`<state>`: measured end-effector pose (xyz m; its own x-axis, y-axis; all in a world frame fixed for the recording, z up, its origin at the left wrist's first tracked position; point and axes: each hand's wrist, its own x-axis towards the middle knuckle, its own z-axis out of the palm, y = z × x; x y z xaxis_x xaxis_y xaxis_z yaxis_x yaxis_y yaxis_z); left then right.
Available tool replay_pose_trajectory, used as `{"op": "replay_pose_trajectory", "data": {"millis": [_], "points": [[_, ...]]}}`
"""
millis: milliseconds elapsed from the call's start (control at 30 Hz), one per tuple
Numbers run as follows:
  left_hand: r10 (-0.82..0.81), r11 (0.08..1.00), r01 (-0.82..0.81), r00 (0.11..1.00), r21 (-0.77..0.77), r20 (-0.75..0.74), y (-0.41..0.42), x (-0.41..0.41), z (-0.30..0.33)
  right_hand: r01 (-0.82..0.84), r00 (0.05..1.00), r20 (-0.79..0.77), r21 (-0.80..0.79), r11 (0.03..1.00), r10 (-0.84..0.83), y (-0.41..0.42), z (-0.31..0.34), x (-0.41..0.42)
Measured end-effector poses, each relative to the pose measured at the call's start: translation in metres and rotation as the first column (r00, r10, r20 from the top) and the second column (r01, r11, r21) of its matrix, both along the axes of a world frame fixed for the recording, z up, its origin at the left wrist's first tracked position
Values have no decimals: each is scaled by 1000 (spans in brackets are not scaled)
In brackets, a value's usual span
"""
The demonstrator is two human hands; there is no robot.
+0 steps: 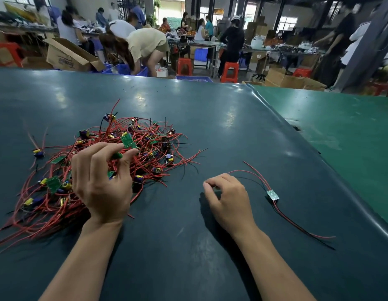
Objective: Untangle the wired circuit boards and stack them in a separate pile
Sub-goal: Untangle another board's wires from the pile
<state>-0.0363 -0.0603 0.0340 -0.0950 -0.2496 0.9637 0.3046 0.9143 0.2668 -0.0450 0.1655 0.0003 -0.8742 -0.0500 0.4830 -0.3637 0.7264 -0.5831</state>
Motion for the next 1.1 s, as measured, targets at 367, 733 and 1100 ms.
{"op": "replay_pose_trajectory", "data": {"millis": [367,733,1100], "points": [[-451,886,450,893,-115,18,48,19,-6,-194,777,235,-793,577,585,-15,15,10],[-820,535,488,498,690,283,76,4,-17,-64,799,267,-854,517,539,-20,17,9],[-937,13,335,333,942,-105,80,2,-17,36,937,216,-841,540,274,-17,19,6]]}}
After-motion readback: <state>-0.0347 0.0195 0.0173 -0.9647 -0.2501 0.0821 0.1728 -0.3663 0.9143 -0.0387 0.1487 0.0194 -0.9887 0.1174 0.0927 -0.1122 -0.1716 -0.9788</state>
